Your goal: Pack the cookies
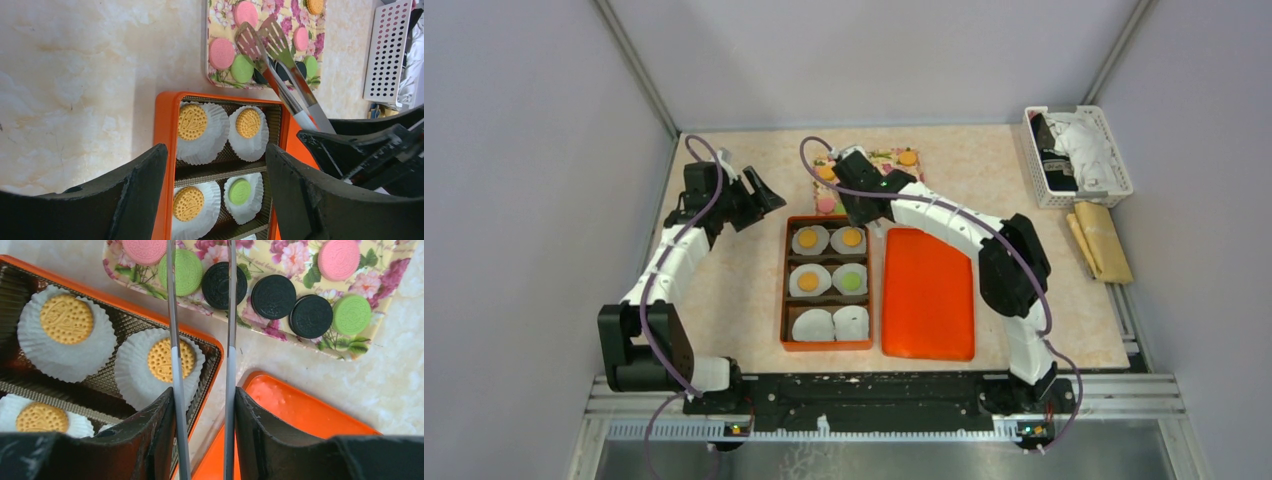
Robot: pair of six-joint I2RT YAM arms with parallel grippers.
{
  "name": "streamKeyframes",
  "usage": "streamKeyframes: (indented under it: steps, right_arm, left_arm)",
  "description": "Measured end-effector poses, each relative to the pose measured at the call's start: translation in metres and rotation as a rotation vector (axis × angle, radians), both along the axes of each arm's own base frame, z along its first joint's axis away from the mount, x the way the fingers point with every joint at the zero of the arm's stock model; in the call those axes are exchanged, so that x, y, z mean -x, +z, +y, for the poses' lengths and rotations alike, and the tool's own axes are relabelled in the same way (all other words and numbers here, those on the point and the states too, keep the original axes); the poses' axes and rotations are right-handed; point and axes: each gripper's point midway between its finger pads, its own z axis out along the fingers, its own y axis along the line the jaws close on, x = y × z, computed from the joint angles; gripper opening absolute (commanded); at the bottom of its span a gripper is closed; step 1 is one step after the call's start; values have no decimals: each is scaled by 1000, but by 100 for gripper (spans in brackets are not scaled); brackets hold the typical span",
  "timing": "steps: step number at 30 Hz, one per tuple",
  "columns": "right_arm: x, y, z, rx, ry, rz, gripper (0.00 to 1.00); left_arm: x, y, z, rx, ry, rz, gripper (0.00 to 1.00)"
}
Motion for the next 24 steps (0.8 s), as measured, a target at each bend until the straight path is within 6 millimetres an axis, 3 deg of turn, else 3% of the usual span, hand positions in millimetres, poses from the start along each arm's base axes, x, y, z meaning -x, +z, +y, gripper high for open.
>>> streamKeyframes:
  steps: [5,19,22,24]
  right_arm:
    - [-6,-16,0,26,-3,39,42]
    - [-27,-15,10,16,-14,40,44]
    - [-32,-20,12,19,-17,45,39]
    - [-31,-25,11,26,-18,57,25]
  left_arm:
    - [0,0,0,0,1,0,78]
    - [0,0,2,0,5,0,78]
    - [0,0,2,0,5,0,78]
    - [0,0,2,0,5,0,78]
